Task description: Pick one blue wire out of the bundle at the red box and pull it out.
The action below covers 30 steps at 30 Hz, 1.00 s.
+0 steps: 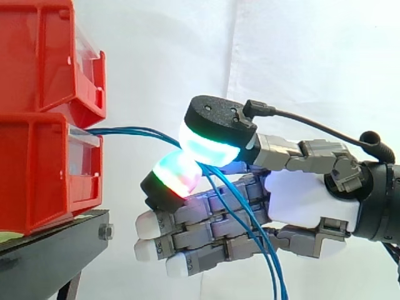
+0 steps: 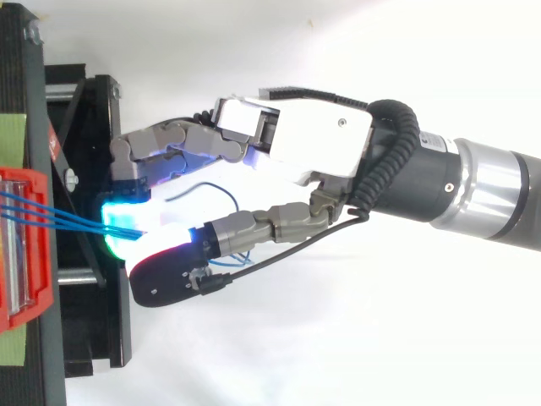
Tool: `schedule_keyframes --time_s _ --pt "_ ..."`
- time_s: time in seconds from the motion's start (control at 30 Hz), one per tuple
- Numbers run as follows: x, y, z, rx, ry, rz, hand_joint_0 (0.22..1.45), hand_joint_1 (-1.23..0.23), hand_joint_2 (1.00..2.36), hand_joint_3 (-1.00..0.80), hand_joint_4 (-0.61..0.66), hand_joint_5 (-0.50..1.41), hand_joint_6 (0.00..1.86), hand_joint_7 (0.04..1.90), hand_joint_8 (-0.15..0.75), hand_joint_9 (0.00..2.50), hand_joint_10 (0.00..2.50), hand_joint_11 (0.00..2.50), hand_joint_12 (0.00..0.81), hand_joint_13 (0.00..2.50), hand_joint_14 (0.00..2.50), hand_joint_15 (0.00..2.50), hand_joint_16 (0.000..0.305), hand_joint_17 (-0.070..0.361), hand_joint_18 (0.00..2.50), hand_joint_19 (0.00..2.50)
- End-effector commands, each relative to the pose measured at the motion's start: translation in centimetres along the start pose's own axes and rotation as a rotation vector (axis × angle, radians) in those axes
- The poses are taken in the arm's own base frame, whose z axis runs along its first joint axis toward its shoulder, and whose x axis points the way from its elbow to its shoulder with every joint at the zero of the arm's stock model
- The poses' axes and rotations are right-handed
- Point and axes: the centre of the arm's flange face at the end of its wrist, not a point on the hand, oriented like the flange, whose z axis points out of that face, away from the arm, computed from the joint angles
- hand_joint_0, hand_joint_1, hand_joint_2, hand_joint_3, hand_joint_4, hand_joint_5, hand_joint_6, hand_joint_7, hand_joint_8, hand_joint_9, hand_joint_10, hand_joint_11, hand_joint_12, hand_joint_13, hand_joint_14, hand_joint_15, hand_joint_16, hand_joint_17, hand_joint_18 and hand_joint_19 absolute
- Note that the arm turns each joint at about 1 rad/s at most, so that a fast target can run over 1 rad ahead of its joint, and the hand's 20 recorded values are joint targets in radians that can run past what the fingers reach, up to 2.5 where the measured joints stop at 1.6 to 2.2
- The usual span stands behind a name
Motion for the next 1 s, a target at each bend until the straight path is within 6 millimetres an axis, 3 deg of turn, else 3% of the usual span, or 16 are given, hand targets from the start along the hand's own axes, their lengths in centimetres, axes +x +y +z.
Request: schedule_keyframes --time_s 0.0,0.27,0.53,0.7,0.97 --pt "-0.1 0.0 0.0 0.000 -0.001 0.001 0.59 -0.74 1.02 -0.16 0.41 -0.10 0.62 1.36 0.284 0.86 0.02 0.54 0.381 0.58 0.01 0.23 0.057 0.128 0.49 0.41" --pt "-0.1 0.1 0.1 -0.001 -0.001 0.002 0.59 -0.73 1.02 -0.13 0.45 -0.11 0.69 1.30 0.297 0.88 0.02 0.59 0.387 0.57 0.01 0.25 0.058 0.129 0.50 0.40" --pt "-0.4 0.2 0.2 0.002 0.003 -0.001 0.59 -0.80 1.02 -0.23 0.50 -0.12 0.71 1.29 0.304 0.87 0.02 0.61 0.392 0.56 0.01 0.24 0.058 0.131 0.50 0.39" --pt "-0.4 0.0 0.1 0.018 0.009 -0.004 0.58 -0.79 1.02 -0.22 0.50 -0.12 0.71 1.29 0.304 0.87 0.02 0.62 0.394 0.56 0.01 0.23 0.059 0.132 0.50 0.39" --pt "-1.5 1.5 -0.8 0.099 0.022 -0.033 0.60 -0.80 1.02 -0.27 0.44 -0.13 0.73 1.22 0.299 0.83 0.02 0.64 0.395 0.55 0.01 0.23 0.058 0.132 0.49 0.37"
